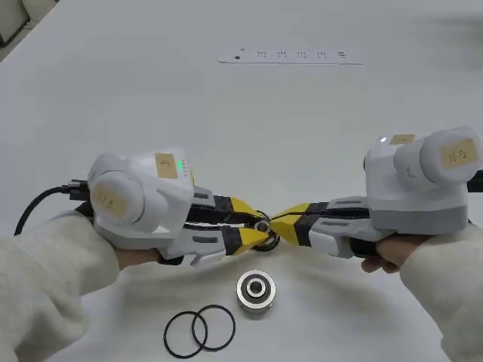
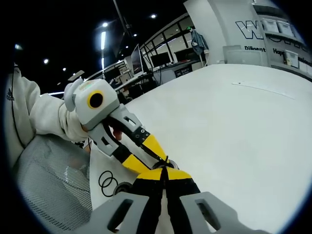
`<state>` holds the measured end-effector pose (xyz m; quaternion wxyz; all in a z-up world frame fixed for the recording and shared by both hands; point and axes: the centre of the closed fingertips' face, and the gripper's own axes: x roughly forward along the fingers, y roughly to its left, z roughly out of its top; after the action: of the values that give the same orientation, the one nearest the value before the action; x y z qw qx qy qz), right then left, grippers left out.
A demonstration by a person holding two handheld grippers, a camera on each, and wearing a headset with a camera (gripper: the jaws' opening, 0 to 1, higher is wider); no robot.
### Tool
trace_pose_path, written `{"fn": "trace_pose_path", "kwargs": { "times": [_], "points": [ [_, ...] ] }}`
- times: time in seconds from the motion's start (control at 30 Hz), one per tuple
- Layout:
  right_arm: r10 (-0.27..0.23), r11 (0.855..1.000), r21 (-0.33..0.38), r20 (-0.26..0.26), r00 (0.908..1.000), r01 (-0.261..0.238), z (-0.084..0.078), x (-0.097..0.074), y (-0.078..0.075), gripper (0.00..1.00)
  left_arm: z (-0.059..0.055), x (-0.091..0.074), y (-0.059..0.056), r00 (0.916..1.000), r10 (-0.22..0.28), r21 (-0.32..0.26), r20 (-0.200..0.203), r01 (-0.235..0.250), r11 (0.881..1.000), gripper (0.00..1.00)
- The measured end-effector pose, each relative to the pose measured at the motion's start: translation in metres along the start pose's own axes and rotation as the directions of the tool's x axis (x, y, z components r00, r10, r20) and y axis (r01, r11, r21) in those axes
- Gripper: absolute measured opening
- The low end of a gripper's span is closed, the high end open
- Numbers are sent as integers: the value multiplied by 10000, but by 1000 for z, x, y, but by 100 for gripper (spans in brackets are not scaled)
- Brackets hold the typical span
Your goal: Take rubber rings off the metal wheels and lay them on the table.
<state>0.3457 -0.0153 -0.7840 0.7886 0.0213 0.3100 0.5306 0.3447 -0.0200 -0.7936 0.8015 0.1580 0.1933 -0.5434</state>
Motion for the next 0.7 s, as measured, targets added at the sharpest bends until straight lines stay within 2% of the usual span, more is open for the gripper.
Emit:
{"fn": "trace_pose_path", "kwargs": {
  "times": [0.17,0.27,0.33,0.5,0.7],
  "points": [
    [-111,9999,-26,-49,9999,110,1,-3,-4,0,3,0,0,9999,55,14,-87,-55,10000,14],
    [-119,9999,-26,-75,9999,118,1,-4,-3,0,5,-1,-4,9996,-96,80,-258,98,9999,17],
    [-151,9999,-55,-92,9998,151,1,-4,-4,0,9,-2,-7,9995,-175,315,-270,183,9993,18],
    [-190,9997,-145,-57,9998,190,5,-9,-2,0,17,-8,-9,9994,-182,482,-279,195,9986,19],
    [-289,9990,-327,155,9995,294,15,-18,3,0,36,-24,-9,10000,73,647,38,-75,9979,28]
  ]
}}
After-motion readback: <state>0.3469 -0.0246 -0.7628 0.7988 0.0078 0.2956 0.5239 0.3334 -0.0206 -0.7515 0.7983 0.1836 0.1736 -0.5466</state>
